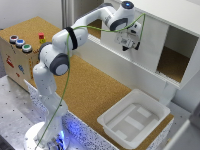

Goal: Push the door to the left

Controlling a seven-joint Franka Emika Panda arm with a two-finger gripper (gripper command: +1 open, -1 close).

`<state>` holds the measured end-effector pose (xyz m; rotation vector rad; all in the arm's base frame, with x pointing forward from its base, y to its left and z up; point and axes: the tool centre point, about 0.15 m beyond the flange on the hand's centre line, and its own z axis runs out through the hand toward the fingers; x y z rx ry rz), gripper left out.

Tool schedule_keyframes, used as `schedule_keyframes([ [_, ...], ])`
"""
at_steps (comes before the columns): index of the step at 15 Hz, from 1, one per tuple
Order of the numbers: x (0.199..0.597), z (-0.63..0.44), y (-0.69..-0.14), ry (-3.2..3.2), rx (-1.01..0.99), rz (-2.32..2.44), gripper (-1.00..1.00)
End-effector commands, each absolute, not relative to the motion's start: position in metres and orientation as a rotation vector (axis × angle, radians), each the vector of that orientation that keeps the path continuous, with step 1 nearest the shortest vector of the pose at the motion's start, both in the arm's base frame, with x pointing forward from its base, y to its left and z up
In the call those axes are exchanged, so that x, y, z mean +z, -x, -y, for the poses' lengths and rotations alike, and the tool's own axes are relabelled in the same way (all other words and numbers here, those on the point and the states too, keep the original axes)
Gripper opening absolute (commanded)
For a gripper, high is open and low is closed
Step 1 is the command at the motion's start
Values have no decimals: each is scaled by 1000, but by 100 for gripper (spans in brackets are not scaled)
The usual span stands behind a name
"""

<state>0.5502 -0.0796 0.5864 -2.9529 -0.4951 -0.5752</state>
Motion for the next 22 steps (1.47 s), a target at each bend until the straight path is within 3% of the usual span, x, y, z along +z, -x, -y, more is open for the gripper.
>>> schedule_keyframes([
  [1, 577, -6, -566, 3011, -648, 422, -100],
  [22, 600, -176, -534, 3016, -671, 489, -100],
])
